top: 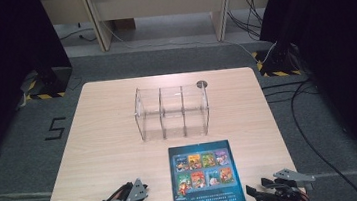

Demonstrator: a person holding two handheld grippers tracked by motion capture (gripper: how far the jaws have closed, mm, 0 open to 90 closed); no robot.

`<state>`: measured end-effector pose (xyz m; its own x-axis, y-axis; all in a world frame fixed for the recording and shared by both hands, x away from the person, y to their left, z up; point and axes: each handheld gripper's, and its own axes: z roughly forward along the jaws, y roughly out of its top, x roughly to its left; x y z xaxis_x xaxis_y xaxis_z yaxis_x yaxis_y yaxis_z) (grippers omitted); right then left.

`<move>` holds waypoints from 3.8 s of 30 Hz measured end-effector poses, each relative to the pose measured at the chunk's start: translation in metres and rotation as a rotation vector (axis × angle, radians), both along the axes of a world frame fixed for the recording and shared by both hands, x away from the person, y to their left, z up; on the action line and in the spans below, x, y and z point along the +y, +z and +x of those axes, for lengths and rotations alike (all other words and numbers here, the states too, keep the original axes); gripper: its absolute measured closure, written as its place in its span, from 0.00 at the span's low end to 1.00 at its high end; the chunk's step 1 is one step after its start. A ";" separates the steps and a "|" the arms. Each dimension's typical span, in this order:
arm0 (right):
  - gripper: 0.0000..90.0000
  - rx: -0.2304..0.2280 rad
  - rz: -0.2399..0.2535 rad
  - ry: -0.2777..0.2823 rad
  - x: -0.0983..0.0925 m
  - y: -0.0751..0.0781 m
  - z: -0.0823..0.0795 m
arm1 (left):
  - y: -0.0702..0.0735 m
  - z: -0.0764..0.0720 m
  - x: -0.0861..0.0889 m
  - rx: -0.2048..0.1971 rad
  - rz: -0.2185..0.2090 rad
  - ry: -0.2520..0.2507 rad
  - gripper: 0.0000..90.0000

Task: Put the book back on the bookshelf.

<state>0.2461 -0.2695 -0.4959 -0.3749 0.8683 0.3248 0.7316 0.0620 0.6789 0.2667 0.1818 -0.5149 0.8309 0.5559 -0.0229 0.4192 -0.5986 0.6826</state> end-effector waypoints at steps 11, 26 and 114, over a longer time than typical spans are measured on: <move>0.30 0.007 0.019 0.011 0.004 -0.001 0.002 | 0.003 -0.002 -0.017 0.094 -0.117 -0.010 0.22; 0.34 0.068 0.085 0.055 0.030 -0.011 0.023 | -0.001 -0.002 -0.044 0.070 -0.138 -0.047 0.21; 0.86 -0.729 0.165 0.296 0.077 0.071 0.001 | 0.002 0.017 -0.003 0.137 -0.217 0.094 0.24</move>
